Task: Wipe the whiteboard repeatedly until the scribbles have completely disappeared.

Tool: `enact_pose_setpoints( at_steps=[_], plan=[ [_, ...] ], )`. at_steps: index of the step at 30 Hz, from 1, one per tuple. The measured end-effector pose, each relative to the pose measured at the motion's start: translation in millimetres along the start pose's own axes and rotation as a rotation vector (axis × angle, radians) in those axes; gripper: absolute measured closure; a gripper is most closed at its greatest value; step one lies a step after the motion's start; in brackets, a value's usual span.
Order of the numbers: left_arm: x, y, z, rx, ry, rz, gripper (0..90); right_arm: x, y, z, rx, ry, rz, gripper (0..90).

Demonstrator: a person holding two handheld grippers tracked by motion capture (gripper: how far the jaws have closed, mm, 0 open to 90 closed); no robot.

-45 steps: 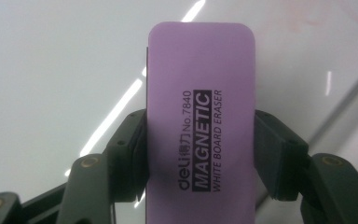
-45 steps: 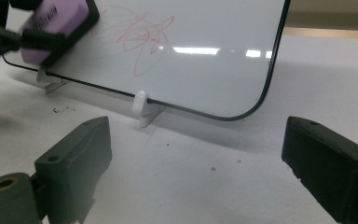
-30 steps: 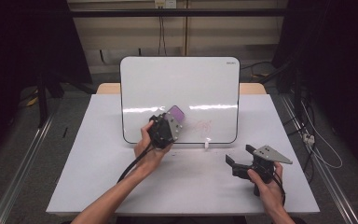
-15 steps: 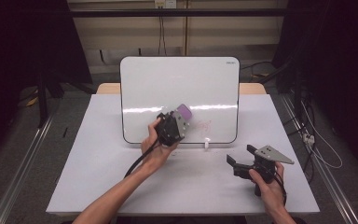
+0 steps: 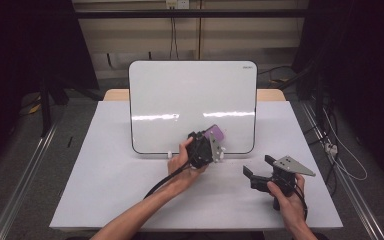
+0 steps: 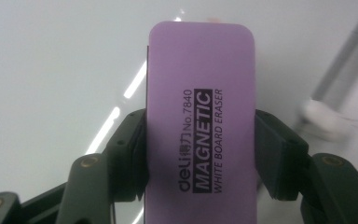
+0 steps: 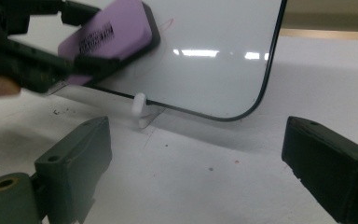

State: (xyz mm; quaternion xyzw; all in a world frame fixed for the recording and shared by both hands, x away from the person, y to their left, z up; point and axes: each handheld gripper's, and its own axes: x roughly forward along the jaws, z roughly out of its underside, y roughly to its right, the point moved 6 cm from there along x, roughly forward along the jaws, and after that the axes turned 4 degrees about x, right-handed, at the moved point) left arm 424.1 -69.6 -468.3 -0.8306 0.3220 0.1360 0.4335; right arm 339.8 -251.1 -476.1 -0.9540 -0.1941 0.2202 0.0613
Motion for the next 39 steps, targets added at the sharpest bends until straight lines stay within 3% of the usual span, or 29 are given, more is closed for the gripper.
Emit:
enact_pose_setpoints(
  at_steps=[2, 3, 5, 6, 7, 8, 11, 13, 14, 15, 16, 17, 19, 22, 24, 25, 27, 29, 30, 32, 33, 34, 35, 37, 39],
  plan=[
    [0.9, -5.3, -0.1, -0.017, -0.001, 0.025, 41.4, -0.6, 0.1, 0.0, -0.001, -0.001, -0.002, 8.2],
    [0.7, -12.8, -0.1, -0.022, -0.002, 0.005, 41.4, -0.6, 0.1, 0.0, -0.001, -0.001, -0.002, 8.2],
    [0.4, -32.2, -1.2, -0.074, 0.0, -0.016, 41.4, -1.0, 0.1, -0.2, 0.0, 0.0, -0.002, 8.2],
    [0.6, -52.5, -3.4, -0.095, -0.009, -0.053, 41.4, -1.1, 0.5, -0.1, 0.001, 0.001, -0.001, 8.2],
    [0.6, -52.5, -3.4, -0.095, -0.009, -0.053, 41.4, -1.1, 0.5, -0.1, 0.001, 0.001, -0.001, 8.2],
    [2.3, -66.3, -8.5, -0.121, -0.005, -0.059, 41.4, -1.0, 0.9, 0.1, 0.004, 0.0, 0.0, 8.2],
    [5.5, -68.2, -15.8, -0.126, 0.007, -0.063, 41.3, -0.9, 0.6, 0.0, 0.002, -0.001, 0.0, 8.2],
    [8.9, -60.6, -21.9, -0.092, 0.012, -0.068, 41.3, -0.9, 0.3, -0.3, 0.003, 0.0, 0.0, 8.2],
    [11.1, -45.9, -27.2, -0.056, 0.009, -0.058, 41.4, -0.9, 0.6, 0.0, 0.003, 0.0, 0.0, 8.2],
    [11.1, -45.9, -27.2, -0.056, 0.009, -0.058, 41.4, -0.9, 0.6, 0.0, 0.003, 0.0, 0.0, 8.2],
    [12.3, -27.2, -30.5, 0.008, 0.003, -0.04, 41.4, -1.0, 1.1, 0.1, 0.004, 0.0, 0.001, 8.2],
    [12.3, -27.2, -30.5, 0.008, 0.003, -0.04, 41.4, -1.0, 1.1, 0.1, 0.004, 0.0, 0.001, 8.2],
    [11.7, -2.1, -27.8, 0.057, 0.006, -0.007, 41.4, -2.5, 0.6, -0.5, 0.0, 0.005, -0.001, 8.2],
    [10.5, 5.6, -23.6, 0.066, 0.01, 0.011, 41.4, -3.4, 0.5, -0.4, 0.0, 0.005, -0.002, 8.2],
    [8.8, 14.3, -18.2, 0.052, -0.004, 0.061, 41.4, -3.8, 1.1, -0.3, 0.002, 0.005, 0.0, 8.2],
    [7.2, 18.5, -15.7, 0.087, -0.01, 0.059, 41.4, -3.6, 1.5, -0.3, 0.003, 0.005, 0.0, 8.2],
    [5.7, 20.7, -13.2, 0.102, -0.017, 0.058, 41.4, -3.1, 1.6, -0.2, 0.004, 0.005, 0.001, 8.2],
    [5.3, 13.8, -12.0, 0.081, -0.022, 0.062, 41.4, -2.4, 0.5, 0.0, -0.001, 0.003, -0.001, 8.2],
    [5.2, 8.0, -11.6, 0.06, -0.015, 0.038, 41.4, -2.4, 0.5, 0.0, -0.001, 0.003, -0.001, 8.2],
    [3.0, -12.2, -9.4, 0.035, -0.02, -0.019, 41.4, -3.2, 0.2, -0.2, -0.004, 0.004, -0.004, 8.2],
    [0.8, -35.6, -6.1, -0.016, -0.034, -0.057, 41.4, -3.0, 0.6, 0.1, -0.002, 0.003, -0.004, 8.2],
    [0.8, -35.6, -6.1, -0.016, -0.034, -0.057, 41.4, -2.8, 1.1, 0.4, 0.0, 0.002, -0.002, 8.2],
    [-0.9, -52.9, -3.8, -0.066, -0.043, -0.089, 41.4, -2.5, 1.4, 0.4, 0.002, 0.001, -0.001, 8.2],
    [-0.6, -56.5, -4.3, -0.08, -0.041, -0.095, 41.4, -2.2, 1.3, 0.1, 0.002, 0.003, 0.0, 8.2],
    [0.5, -52.5, -6.7, -0.063, -0.042, -0.111, 41.4, -1.7, 1.2, 0.1, 0.0, 0.003, 0.001, 8.2]
  ],
)
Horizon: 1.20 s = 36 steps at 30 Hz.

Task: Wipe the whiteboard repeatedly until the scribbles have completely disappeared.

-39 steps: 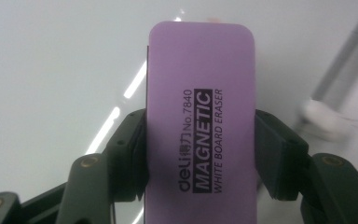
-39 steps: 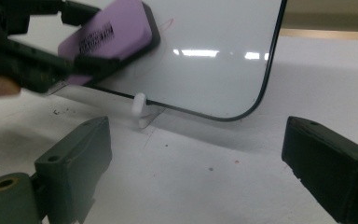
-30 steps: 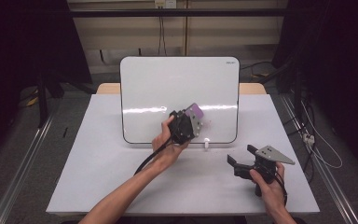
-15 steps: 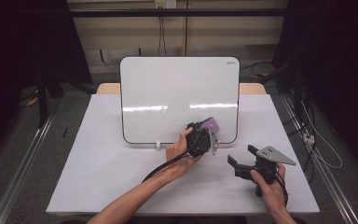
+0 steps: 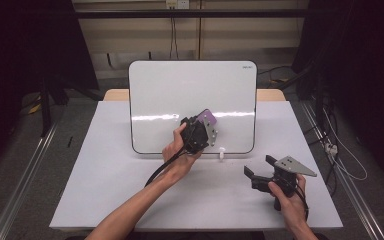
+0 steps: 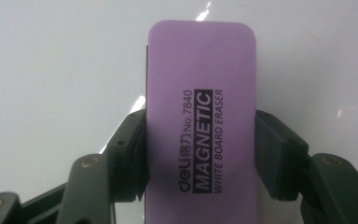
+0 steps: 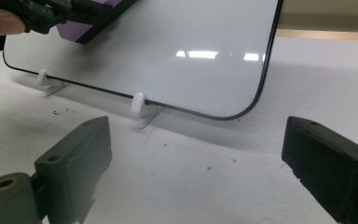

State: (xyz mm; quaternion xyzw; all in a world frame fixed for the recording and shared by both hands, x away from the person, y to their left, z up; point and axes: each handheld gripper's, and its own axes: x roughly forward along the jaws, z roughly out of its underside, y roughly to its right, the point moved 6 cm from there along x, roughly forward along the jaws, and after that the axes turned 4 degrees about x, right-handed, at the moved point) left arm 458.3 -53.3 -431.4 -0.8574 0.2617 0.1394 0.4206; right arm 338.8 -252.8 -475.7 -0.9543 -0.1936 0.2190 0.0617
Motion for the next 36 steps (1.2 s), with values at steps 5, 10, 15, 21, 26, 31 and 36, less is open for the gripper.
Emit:
enact_pose_setpoints(
  at_steps=[5, 10, 15, 21, 26, 31, 36],
  plan=[
    [-2.3, 13.8, 3.9, 0.015, 0.02, 0.044, 41.4, 0.7, -2.5, 0.7, -0.006, -0.006, -0.006, 8.2],
    [-12.7, -9.9, 35.4, -0.052, 0.006, 0.026, 41.4, -0.5, 0.2, 1.3, 0.002, -0.004, -0.002, 8.2],
    [-28.4, -55.5, 83.7, -0.199, -0.025, -0.06, 41.4, 0.5, -1.2, 1.3, 0.0, -0.008, 0.001, 8.2],
    [-35.9, -63.8, 101.8, -0.27, -0.022, -0.033, 41.4, 5.9, -4.5, 1.9, -0.004, -0.017, -0.004, 8.2],
    [-46.0, -65.0, 94.2, -0.337, 0.052, 0.034, 41.4, 6.9, -5.1, 2.2, -0.001, -0.017, -0.007, 8.2],
    [-59.4, -58.4, 85.9, -0.427, 0.124, 0.133, 41.4, 5.4, -6.4, 1.3, 0.006, -0.008, -0.014, 8.2],
    [-66.9, -54.0, 88.6, -0.548, 0.176, 0.21, 41.3, 7.4, -9.4, 0.1, 0.014, 0.003, -0.023, 8.2]
  ],
)
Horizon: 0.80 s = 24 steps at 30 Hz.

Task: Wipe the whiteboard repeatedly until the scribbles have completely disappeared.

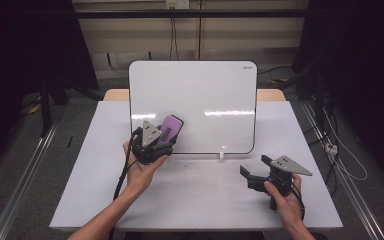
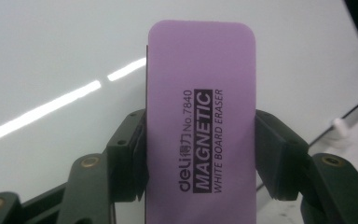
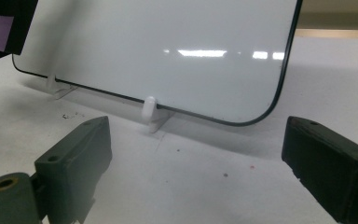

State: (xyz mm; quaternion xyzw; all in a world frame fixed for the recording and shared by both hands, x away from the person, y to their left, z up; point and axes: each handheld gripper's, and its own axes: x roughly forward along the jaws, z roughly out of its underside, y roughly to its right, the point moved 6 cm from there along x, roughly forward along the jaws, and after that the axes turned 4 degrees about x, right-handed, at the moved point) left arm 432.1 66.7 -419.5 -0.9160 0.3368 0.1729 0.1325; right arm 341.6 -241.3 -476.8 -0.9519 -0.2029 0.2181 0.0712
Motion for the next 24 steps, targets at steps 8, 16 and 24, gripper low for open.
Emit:
enact_pose_setpoints(
  at_steps=[8, 16, 24],
  plan=[
    [-16.2, 7.6, 8.7, -0.093, 0.046, 0.076, 41.3, 4.2, -13.3, 0.5, -0.018, 0.007, -0.041, 7.4],
    [-22.1, 25.4, 13.3, -0.17, 0.098, 0.139, 41.3, 6.2, -28.4, 2.0, -0.046, 0.013, -0.075, 6.9],
    [-22.3, 34.4, 11.7, -0.169, 0.135, 0.151, 41.3, 10.4, -39.1, -2.0, -0.019, 0.038, -0.108, 6.5]
  ],
)
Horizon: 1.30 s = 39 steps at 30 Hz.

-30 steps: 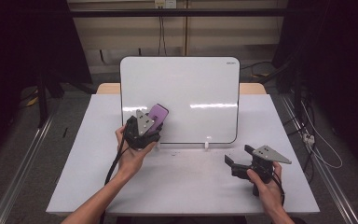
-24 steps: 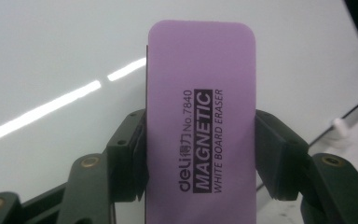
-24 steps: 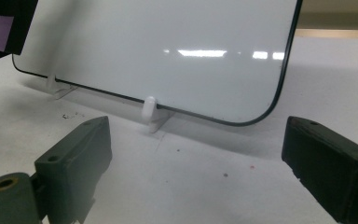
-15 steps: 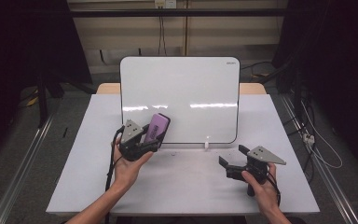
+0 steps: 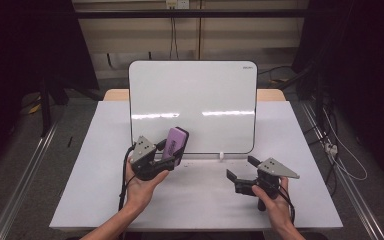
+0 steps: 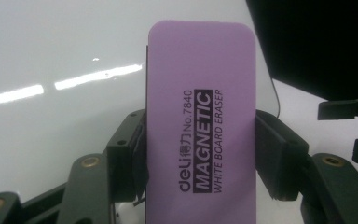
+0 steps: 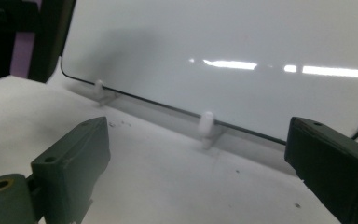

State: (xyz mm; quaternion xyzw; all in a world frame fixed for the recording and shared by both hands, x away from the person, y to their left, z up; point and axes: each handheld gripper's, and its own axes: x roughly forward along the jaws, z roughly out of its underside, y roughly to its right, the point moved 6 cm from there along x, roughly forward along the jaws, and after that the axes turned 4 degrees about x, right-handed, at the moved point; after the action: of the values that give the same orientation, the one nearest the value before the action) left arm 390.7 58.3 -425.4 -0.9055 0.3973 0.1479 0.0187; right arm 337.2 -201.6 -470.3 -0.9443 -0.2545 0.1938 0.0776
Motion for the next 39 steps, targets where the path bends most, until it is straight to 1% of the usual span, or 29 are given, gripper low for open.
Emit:
enact_pose_setpoints(
  at_steps=[1, 2, 3, 4, 5, 7, 8, 9, 10, 11, 12, 13, 14, 15, 18, 20, 21, 24, 26, 27, 28, 29, 30, 31, 34, 36, 37, 39],
  plan=[
    [-0.1, 0.7, -0.2, 0.006, 0.006, 0.003, 41.3, 1.8, -3.6, -3.9, 0.009, 0.015, -0.008, 5.6],
    [0.5, 2.6, -0.4, 0.003, 0.011, 0.01, 41.3, 1.8, -3.6, -3.9, 0.009, 0.015, -0.008, 5.6],
    [1.5, 5.0, -0.3, -0.002, 0.015, 0.02, 41.3, 4.1, -7.9, -8.4, -0.001, 0.038, -0.03, 4.6],
    [1.5, 5.0, -0.3, -0.002, 0.015, 0.02, 41.3, 4.1, -7.9, -8.4, -0.001, 0.038, -0.03, 4.6],
    [2.8, 6.9, 0.6, -0.01, 0.018, 0.03, 41.3, 6.8, -11.5, -12.5, 0.002, 0.057, -0.056, 3.7],
    [3.5, 7.6, 1.3, -0.015, 0.02, 0.03, 41.3, 9.3, -14.7, -16.3, 0.003, 0.074, -0.074, 3.3],
    [4.2, 8.2, 2.5, -0.018, 0.017, 0.035, 41.3, 9.3, -14.7, -16.3, 0.003, 0.074, -0.074, 3.3],
    [5.8, 10.4, 4.2, -0.025, 0.017, 0.04, 41.3, 11.9, -19.7, -19.6, 0.013, 0.088, -0.101, 4.8],
    [5.8, 10.4, 4.2, -0.025, 0.017, 0.04, 41.3, 13.2, -22.6, -20.9, 0.015, 0.095, -0.111, 5.6],
    [6.6, 11.5, 4.5, -0.028, 0.018, 0.043, 41.3, 14.7, -25.0, -22.3, 0.013, 0.109, -0.115, 5.5],
    [7.3, 12.7, 4.7, -0.029, 0.017, 0.046, 41.3, 14.7, -25.0, -22.3, 0.013, 0.109, -0.115, 5.5],
    [7.7, 13.7, 4.7, -0.022, 0.019, 0.045, 41.3, 18.2, -30.0, -25.5, 0.033, 0.128, -0.129, 4.9],
    [8.0, 14.2, 4.8, -0.019, 0.022, 0.042, 41.3, 18.2, -30.0, -25.5, 0.033, 0.128, -0.129, 4.9],
    [8.5, 15.1, 5.1, -0.017, 0.022, 0.043, 41.3, 19.8, -32.2, -27.8, 0.047, 0.145, -0.137, 5.0],
    [9.5, 16.7, 6.0, -0.02, 0.025, 0.04, 41.3, 24.3, -37.2, -36.4, 0.093, 0.193, -0.158, 4.5],
    [9.8, 17.6, 5.3, -0.025, 0.029, 0.039, 41.3, 27.2, -41.6, -40.9, 0.118, 0.212, -0.175, 4.2],
    [10.2, 18.3, 4.3, -0.02, 0.032, 0.035, 41.3, 30.0, -45.9, -43.3, 0.129, 0.224, -0.183, 4.5],
    [12.0, 19.6, 4.2, -0.017, 0.026, 0.033, 41.3, 33.7, -50.2, -43.4, 0.136, 0.219, -0.194, 5.0],
    [14.2, 21.2, 2.7, 0.001, 0.028, 0.032, 41.3, 36.0, -52.5, -44.0, 0.153, 0.222, -0.199, 7.2],
    [14.9, 22.4, 2.2, 0.002, 0.025, 0.031, 41.3, 37.6, -53.8, -46.9, 0.195, 0.228, -0.216, 7.9],
    [15.9, 22.9, 1.3, 0.004, 0.028, 0.032, 41.3, 38.6, -54.5, -48.6, 0.204, 0.23, -0.221, 8.6],
    [17.2, 23.7, 1.0, -0.003, 0.028, 0.031, 41.3, 39.4, -55.3, -50.1, 0.203, 0.232, -0.221, 8.8],
    [18.7, 24.3, 0.9, 0.001, 0.027, 0.031, 41.3, 39.4, -55.3, -50.1, 0.203, 0.232, -0.221, 8.8],
    [19.9, 25.0, 1.0, 0.009, 0.022, 0.032, 41.3, 41.2, -57.8, -52.8, 0.208, 0.233, -0.233, 10.1],
    [21.6, 27.7, 2.1, 0.006, 0.027, 0.037, 41.3, 42.8, -59.5, -54.7, 0.214, 0.239, -0.238, 11.5],
    [21.4, 28.4, 2.8, 0.012, 0.024, 0.034, 41.3, 44.8, -60.6, -55.0, 0.238, 0.24, -0.243, 12.8],
    [20.9, 28.8, 2.7, 0.012, 0.03, 0.036, 41.3, 45.7, -61.1, -54.5, 0.242, 0.24, -0.242, 13.1],
    [18.9, 29.2, 3.1, 0.014, 0.034, 0.033, 41.3, 46.2, -63.0, -54.3, 0.259, 0.244, -0.244, 16.3]
  ],
)
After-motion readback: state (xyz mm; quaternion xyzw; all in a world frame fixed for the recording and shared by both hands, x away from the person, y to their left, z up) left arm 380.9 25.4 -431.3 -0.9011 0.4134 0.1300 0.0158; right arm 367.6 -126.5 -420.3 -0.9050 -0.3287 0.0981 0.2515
